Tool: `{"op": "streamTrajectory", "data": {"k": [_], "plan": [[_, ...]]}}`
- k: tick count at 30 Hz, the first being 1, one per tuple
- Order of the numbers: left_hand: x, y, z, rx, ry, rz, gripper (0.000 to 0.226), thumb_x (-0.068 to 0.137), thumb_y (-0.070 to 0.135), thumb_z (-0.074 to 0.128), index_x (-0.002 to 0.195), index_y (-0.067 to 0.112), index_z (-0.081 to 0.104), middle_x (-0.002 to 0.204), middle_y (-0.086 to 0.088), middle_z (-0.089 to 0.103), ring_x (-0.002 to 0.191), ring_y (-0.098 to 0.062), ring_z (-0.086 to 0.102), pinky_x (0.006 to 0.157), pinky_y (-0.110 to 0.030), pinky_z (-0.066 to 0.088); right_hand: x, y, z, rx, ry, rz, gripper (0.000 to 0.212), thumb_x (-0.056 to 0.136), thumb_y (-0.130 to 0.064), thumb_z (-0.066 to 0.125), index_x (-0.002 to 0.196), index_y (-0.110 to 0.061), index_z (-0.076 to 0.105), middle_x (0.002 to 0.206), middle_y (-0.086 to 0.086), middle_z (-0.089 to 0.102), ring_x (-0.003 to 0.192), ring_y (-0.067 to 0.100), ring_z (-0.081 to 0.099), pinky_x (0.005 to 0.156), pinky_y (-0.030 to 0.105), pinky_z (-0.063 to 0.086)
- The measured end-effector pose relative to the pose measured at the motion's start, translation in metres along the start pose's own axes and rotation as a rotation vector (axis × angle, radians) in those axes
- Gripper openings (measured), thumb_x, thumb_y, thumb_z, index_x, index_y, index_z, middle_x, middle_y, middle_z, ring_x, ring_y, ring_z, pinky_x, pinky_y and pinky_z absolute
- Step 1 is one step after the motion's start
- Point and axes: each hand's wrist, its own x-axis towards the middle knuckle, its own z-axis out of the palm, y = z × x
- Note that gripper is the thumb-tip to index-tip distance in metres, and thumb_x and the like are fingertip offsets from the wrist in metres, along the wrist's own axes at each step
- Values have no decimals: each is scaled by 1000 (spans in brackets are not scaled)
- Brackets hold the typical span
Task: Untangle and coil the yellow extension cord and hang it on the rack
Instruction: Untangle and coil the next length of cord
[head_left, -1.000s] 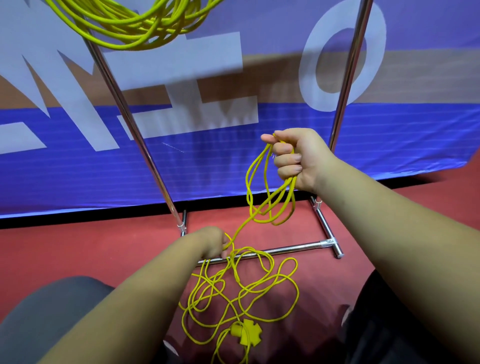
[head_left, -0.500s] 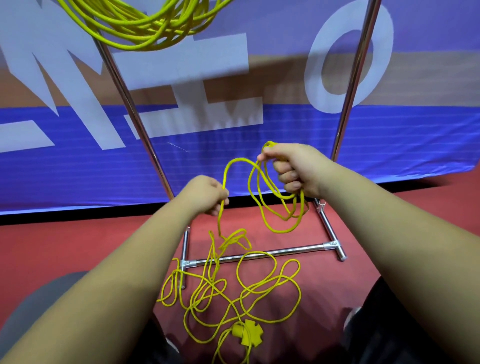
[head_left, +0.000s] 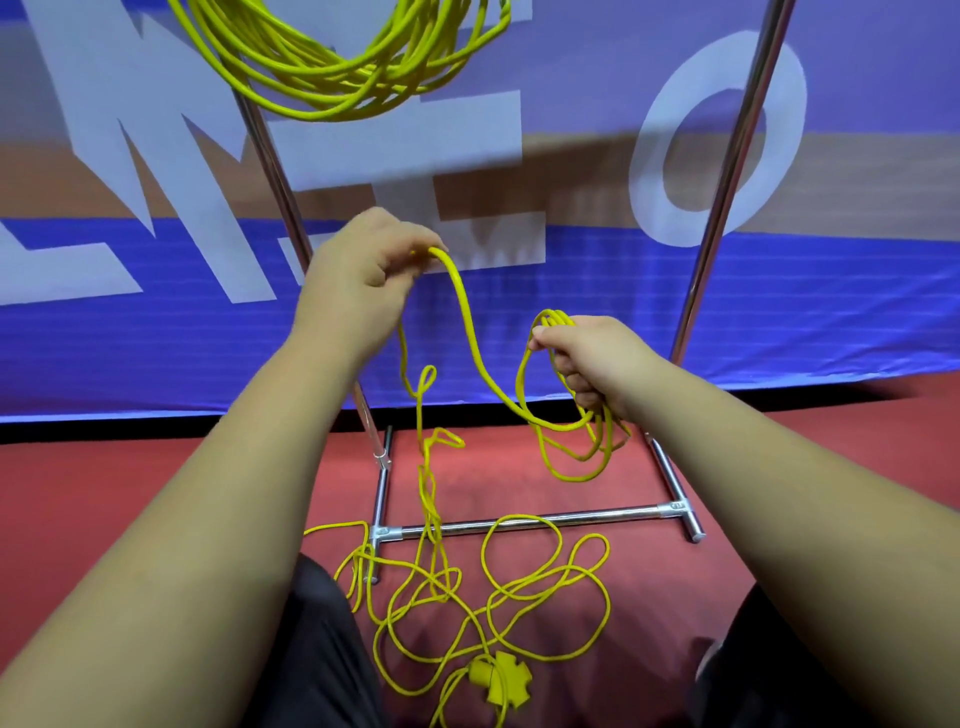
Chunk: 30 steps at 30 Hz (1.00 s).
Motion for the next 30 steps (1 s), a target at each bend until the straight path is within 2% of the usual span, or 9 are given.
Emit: {"op": "streamTrajectory", "data": {"k": [4, 7, 10, 13, 17, 19, 21, 26, 30], "plan": [[-7, 6, 4, -171, -223, -32, 28, 86, 4, 77, 100, 27, 83, 95, 2, 56, 85, -7, 58, 76, -26, 50, -5, 3, -3, -10, -18, 11, 21, 99, -36, 64, 102, -16, 70, 59, -5, 31, 46, 13, 19, 47, 23, 17], [-15, 7, 14, -299, -381, -224, 17, 88, 12, 81, 94, 28, 83, 87, 4, 59, 75, -4, 60, 74, -29, 54, -9, 3, -1, -15, -55, 6, 23, 99, -37, 66, 106, -15, 70, 60, -4, 32, 46, 13, 20, 49, 24, 16], [-19, 5, 14, -521, -523, -384, 15, 99, 8, 68, 104, 17, 78, 96, -9, 76, 94, -16, 74, 91, -39, 60, -11, 5, 2, -43, -70, 2, 18, 98, -33, 70, 104, -16, 66, 58, -1, 38, 43, 14, 24, 46, 22, 21], [-19, 10, 11, -669, -581, -511, 35, 99, -7, 52, 115, 13, 76, 111, -10, 78, 114, -19, 72, 106, -42, 53, -9, 12, 7, -55, -24, -20, 17, 95, -29, 74, 102, -16, 64, 60, 2, 46, 40, 15, 31, 43, 23, 28], [-16, 17, 7, -1014, -598, -778, 34, 90, 8, 56, 118, 1, 74, 116, -21, 74, 96, -26, 75, 91, -42, 60, -7, 21, 12, -26, 67, -48, 17, 96, -25, 72, 101, -10, 68, 66, 3, 57, 42, 17, 35, 44, 24, 32], [-18, 19, 9, -961, -579, -711, 26, 95, 16, 65, 116, 3, 75, 109, -17, 74, 70, -17, 58, 65, -31, 55, -6, 21, 13, -17, 83, -46, 18, 97, -19, 70, 111, -9, 70, 66, 3, 59, 42, 17, 36, 44, 24, 32], [-21, 19, 14, -882, -554, -570, 21, 103, 12, 59, 115, 7, 75, 100, -13, 72, 60, -15, 36, 55, -28, 37, -5, 22, 15, -22, 73, -30, 22, 96, -14, 71, 118, -14, 69, 66, 4, 58, 41, 16, 36, 44, 24, 32], [-22, 23, 19, -949, -474, -406, 24, 106, 7, 51, 113, 13, 74, 106, -12, 75, 59, -16, 34, 59, -28, 36, -5, 24, 19, -70, -97, 49, 29, 89, -13, 73, 115, -25, 76, 73, 2, 55, 46, 15, 33, 46, 25, 32], [-20, 8, 26, -853, -377, -465, 25, 107, 6, 49, 110, 15, 72, 102, -7, 76, 63, -16, 42, 60, -29, 41, -11, 17, 20, -32, -265, 129, 22, 90, -12, 63, 107, -13, 77, 80, 3, 57, 44, 13, 24, 45, 24, 26]]}}
